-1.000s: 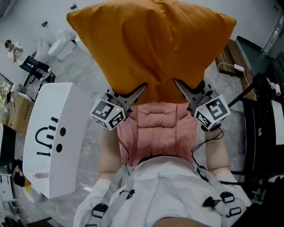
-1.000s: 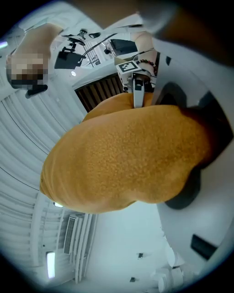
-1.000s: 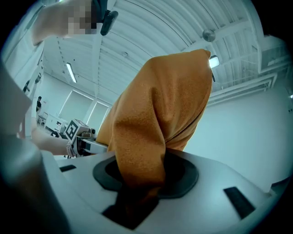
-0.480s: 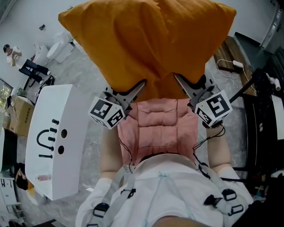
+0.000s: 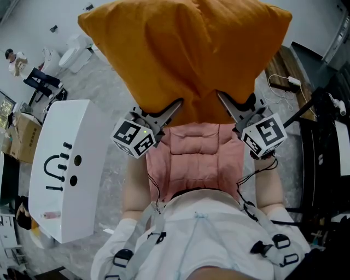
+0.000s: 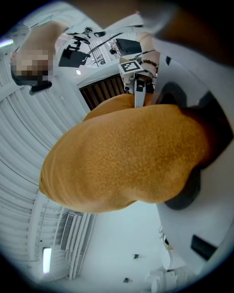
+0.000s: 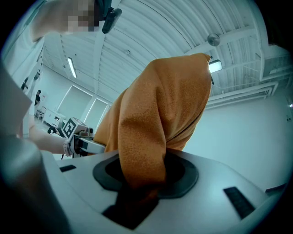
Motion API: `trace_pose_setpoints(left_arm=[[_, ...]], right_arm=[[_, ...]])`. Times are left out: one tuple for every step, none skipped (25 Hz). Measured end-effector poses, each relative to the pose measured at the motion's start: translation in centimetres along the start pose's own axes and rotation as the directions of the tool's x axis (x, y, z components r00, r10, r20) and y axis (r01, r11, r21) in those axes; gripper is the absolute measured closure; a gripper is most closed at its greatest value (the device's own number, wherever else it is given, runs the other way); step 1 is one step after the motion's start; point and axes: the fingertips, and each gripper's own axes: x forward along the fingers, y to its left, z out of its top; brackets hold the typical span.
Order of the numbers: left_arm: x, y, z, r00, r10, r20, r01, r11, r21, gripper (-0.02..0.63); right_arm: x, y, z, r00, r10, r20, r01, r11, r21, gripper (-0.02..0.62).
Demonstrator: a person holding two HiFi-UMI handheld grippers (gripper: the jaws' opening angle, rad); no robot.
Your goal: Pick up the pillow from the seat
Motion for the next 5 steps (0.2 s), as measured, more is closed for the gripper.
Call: trace_pose_setpoints(left_arm=[[-0.19,0.19,0.06,1.0,0.001,-0.001,-0.001,1.0,0.001,0.275],[-0.39,0.37,0.1,1.0,0.002,-0.002,-0.002,1.0,0.001,0.275],[-0.57,0.51,0.1,1.0,0.004,-0.003,-0.004,1.0,0.001,0.273],[-0.73,0.63,0.08,1.0,0.005,-0.003,-0.005,1.0,0.0,0.273],[-0.89,0.74,0.05,1.0,0.007,-0.004,-0.007,1.0,0.0,0.273]], right_arm=[[0.19,0.17,0.03,1.0,0.001,0.0,-0.001,1.0,0.002,0.431],[0.36,0.35,0.04,1.0,0.002,0.001,-0.002,1.0,0.003,0.431],[0.51,0.52,0.03,1.0,0.003,0.001,-0.003,1.0,0.004,0.431],[0.64,0.68,0.02,1.0,0.004,0.0,-0.004,1.0,0.005,0.431],[0.75,0.84,0.0,1.0,0.005,0.0,-0.005,1.0,0.005,0.431]])
